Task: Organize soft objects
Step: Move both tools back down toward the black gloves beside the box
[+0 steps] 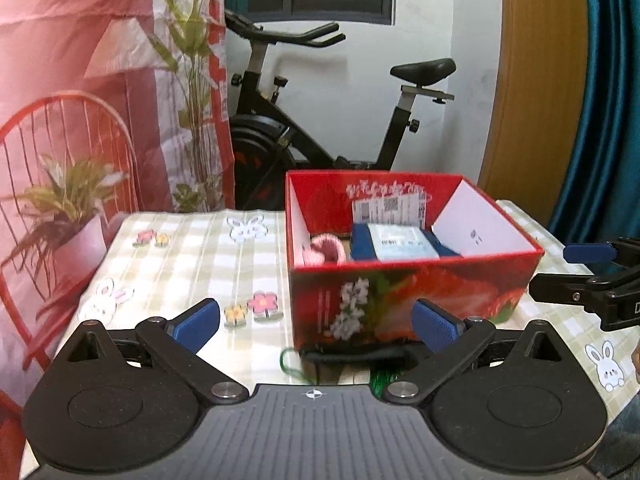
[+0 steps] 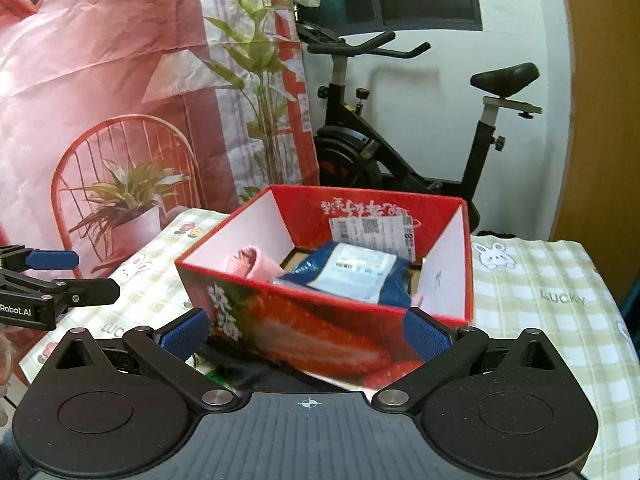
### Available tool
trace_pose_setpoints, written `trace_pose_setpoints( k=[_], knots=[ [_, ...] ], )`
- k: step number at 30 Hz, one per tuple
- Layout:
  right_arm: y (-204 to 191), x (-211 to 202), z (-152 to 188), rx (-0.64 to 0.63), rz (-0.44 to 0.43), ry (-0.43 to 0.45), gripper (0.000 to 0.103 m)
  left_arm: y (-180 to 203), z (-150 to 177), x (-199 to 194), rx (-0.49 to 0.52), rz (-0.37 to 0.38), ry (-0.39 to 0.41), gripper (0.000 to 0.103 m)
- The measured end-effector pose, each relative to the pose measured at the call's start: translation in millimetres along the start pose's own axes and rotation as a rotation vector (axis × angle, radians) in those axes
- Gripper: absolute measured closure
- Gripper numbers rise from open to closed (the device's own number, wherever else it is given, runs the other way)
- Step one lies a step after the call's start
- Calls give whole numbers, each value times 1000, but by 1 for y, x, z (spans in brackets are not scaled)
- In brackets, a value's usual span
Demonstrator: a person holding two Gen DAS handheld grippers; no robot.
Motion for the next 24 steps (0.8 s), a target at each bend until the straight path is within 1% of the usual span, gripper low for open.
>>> trace_pose_setpoints(
  k=[5,10,13,18,20,23,24],
  knots=[
    [0,-7,27,-6,42,-4,0,-2,23,-4,-26,-1,-27,0],
    [1,-7,56,2,65,-51,1,2,46,-7,-58,20,-63,0],
    [1,-5,71,23,60,-93,1,4,58,-4,-75,34,-93,1],
    [0,-3,87,18,56,-130,6,2,74,0,-111,43,-132,5],
    [0,-1,89,30,51,-139,10,-2,77,2,-135,40,-142,6],
    [0,1,91,29,40,-139,13,-8,82,3,-166,28,-142,17],
    [0,1,91,25,37,-138,14,-11,83,3,-179,27,-139,23]
  ],
)
Point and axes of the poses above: each gripper's, at about its wrist camera, not at the fingertips, and x roughly the way its jaws point, y to its right, z to its underside, the point moved 2 cm from there along x, roughly the way its jaws point, and after that the axes turned 5 degrees about y, right-handed, at the moved point
